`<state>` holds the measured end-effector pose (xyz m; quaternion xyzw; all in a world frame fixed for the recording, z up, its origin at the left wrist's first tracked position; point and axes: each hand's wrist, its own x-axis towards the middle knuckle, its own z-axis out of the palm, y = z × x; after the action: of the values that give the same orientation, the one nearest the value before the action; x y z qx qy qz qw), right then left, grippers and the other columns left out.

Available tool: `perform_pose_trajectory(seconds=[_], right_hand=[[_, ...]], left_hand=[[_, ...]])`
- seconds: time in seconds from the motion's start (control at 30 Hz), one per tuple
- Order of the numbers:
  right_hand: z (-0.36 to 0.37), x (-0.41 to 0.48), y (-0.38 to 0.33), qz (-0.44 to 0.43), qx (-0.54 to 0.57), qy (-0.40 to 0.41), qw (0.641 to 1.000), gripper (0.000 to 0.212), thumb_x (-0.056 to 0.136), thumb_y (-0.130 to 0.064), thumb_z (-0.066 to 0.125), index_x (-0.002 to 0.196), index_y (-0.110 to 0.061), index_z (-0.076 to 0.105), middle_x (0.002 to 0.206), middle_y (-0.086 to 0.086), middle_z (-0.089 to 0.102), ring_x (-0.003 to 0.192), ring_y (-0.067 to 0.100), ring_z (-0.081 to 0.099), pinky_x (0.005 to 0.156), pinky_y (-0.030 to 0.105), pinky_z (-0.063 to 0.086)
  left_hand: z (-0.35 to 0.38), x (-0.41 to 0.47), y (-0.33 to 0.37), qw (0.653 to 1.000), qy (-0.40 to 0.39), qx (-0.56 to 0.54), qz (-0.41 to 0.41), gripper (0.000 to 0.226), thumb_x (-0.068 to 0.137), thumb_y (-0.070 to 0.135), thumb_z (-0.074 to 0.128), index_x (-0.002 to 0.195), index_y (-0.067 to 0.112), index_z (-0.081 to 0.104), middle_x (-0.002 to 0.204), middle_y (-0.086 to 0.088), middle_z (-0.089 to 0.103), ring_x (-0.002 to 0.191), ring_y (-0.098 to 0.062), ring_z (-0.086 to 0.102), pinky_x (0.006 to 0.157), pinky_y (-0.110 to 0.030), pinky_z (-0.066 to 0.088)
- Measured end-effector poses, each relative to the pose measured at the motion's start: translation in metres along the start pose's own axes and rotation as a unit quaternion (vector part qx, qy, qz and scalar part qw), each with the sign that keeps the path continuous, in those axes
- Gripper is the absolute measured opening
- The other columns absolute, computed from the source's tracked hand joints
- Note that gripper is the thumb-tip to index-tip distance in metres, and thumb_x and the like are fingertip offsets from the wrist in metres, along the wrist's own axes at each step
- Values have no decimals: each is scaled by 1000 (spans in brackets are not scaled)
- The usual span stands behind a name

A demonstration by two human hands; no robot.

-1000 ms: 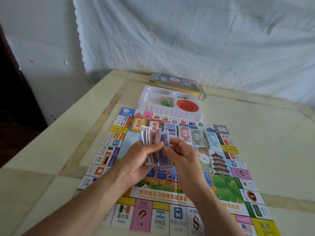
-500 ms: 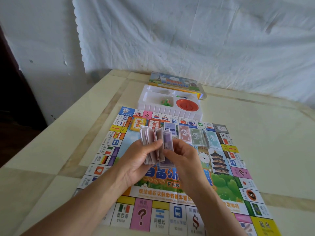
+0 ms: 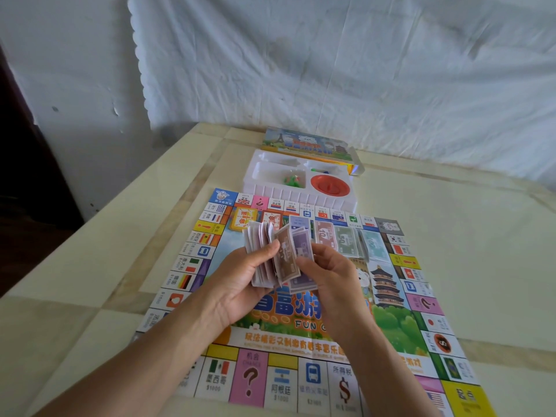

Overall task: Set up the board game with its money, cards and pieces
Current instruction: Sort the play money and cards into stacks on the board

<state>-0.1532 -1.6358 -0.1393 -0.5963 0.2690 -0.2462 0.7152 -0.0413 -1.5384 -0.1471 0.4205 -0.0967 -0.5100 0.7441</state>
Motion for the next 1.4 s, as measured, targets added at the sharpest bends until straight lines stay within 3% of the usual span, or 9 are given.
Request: perform_pose_trajectory(seconds=[0.2,0.3,0.63,0.77,0.83,0.93,1.0,1.17,1.4], right_hand=[[0,0,1,-2,-22,-7,1000,15,90,-8,60,102,-9,68,94,13,72,89,30,68,84,40,56],[3,-1,2,2,-34,-20,999,14,92,-11,57,101,-10,68,96,14,71,93,31,66,87,42,54],[2,3,5,23,-55,21,998,17,95,-12,51,96,-8,68,89,12,69,76,19,62,75,36,52],[3,1,4,14,-70,31,997,15,95,-11,51,96,-8,66,80,6,68,63,10,62,59,26,51],[4,1,5,-4,-86,54,995,15,96,-10,50,100,-15,64,79,12,69,60,14,62,57,28,51],[4,4,9,-74,-131,80,985,32,96,-12,48,111,-39,53,84,31,61,63,43,56,56,45,49],[5,3,11,-120,-170,79,975,40,96,-11,46,106,-49,54,75,24,62,63,44,55,52,49,49],[12,-2,10,-123,-181,82,972,32,96,-7,47,87,-29,68,66,-4,64,55,13,50,53,34,42],[15,-8,5,-99,-109,-7,989,12,91,-14,59,95,-19,70,91,4,70,86,19,66,75,30,57]], left_hand=[[0,0,-1,1000,-7,7,9,39,83,18,63,118,1,61,104,-19,69,91,-27,67,80,-36,57],[1,-1,-1,1000,-11,15,6,36,83,18,64,115,1,63,97,-17,68,87,-28,66,85,-41,52],[1,0,-2,1000,-18,16,2,32,88,16,59,115,0,62,100,-18,68,88,-28,65,89,-41,49],[0,1,-2,999,-25,27,6,33,89,16,58,118,0,61,104,-19,67,91,-29,64,90,-42,49],[0,1,-3,999,-25,41,9,36,89,17,60,120,0,60,106,-20,66,91,-29,64,86,-41,50],[-1,2,-4,998,-21,58,16,40,88,18,63,122,-1,58,104,-18,65,86,-25,63,73,-34,52],[-1,2,-5,998,-19,63,18,42,87,19,65,122,-2,57,105,-19,62,88,-28,58,75,-35,46],[0,1,-5,998,-18,51,27,36,86,19,66,118,1,62,100,-19,60,89,-30,51,74,-34,39],[1,1,-4,997,-56,33,40,33,90,14,58,116,-5,59,97,-17,65,85,-25,64,73,-32,53]])
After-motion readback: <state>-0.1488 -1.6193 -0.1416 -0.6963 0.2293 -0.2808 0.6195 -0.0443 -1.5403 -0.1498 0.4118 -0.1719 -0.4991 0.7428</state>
